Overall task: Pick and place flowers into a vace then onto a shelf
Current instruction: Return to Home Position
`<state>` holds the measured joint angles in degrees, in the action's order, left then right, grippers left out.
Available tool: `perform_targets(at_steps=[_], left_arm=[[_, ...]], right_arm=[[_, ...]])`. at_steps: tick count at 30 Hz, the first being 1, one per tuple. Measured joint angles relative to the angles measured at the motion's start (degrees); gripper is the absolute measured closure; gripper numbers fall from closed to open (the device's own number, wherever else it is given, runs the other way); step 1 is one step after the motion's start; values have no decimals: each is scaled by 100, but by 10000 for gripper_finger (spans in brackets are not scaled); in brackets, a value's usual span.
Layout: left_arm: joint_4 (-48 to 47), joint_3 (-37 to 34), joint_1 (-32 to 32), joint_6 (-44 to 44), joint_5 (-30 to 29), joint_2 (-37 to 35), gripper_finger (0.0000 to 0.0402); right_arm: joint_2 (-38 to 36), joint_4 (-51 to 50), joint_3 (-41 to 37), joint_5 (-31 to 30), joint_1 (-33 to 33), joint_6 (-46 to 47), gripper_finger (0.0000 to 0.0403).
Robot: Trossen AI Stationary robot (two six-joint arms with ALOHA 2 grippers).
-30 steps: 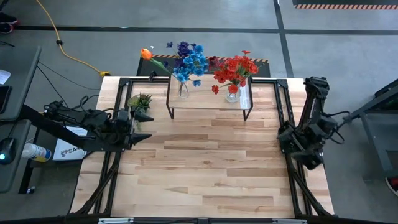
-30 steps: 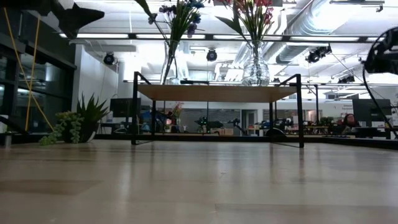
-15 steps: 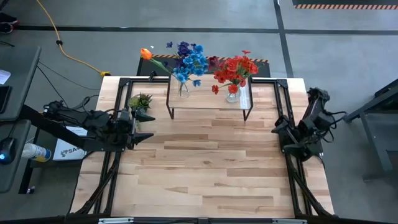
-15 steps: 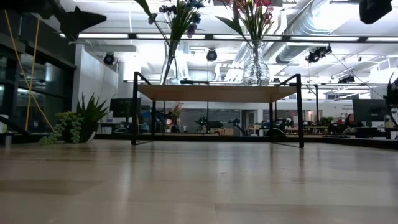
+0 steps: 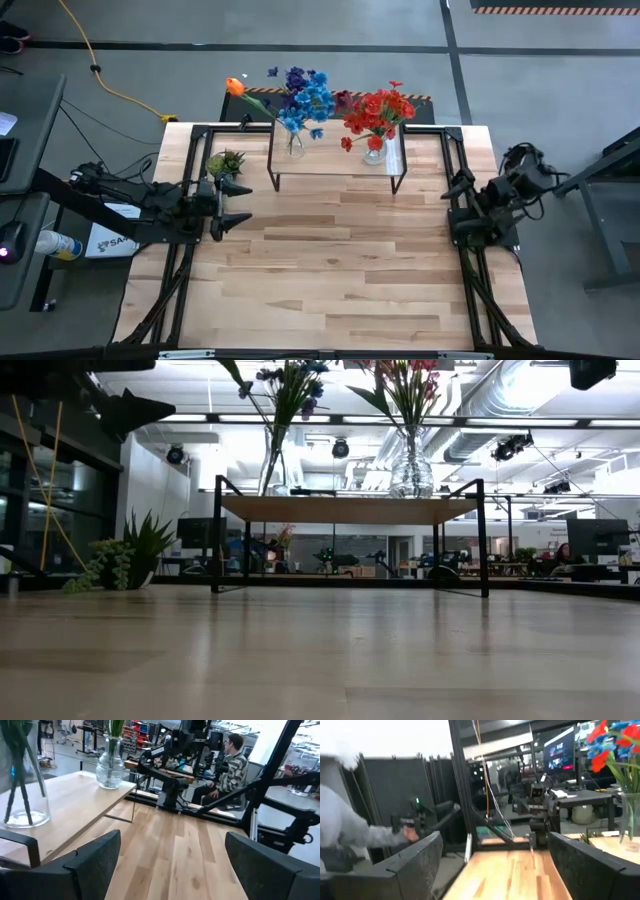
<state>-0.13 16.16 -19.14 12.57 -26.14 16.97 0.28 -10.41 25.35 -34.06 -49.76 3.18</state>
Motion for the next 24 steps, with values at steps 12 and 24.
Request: perform_targets(at_steps=[12, 24], left_arm=[[-180, 0, 0, -30, -316, 4, 11], [-370, 0, 0, -25, -314, 4, 11]], right_arm=[[1, 4, -591, 191, 558, 585, 52], [-1, 123, -945, 1101, 1877, 838, 52]])
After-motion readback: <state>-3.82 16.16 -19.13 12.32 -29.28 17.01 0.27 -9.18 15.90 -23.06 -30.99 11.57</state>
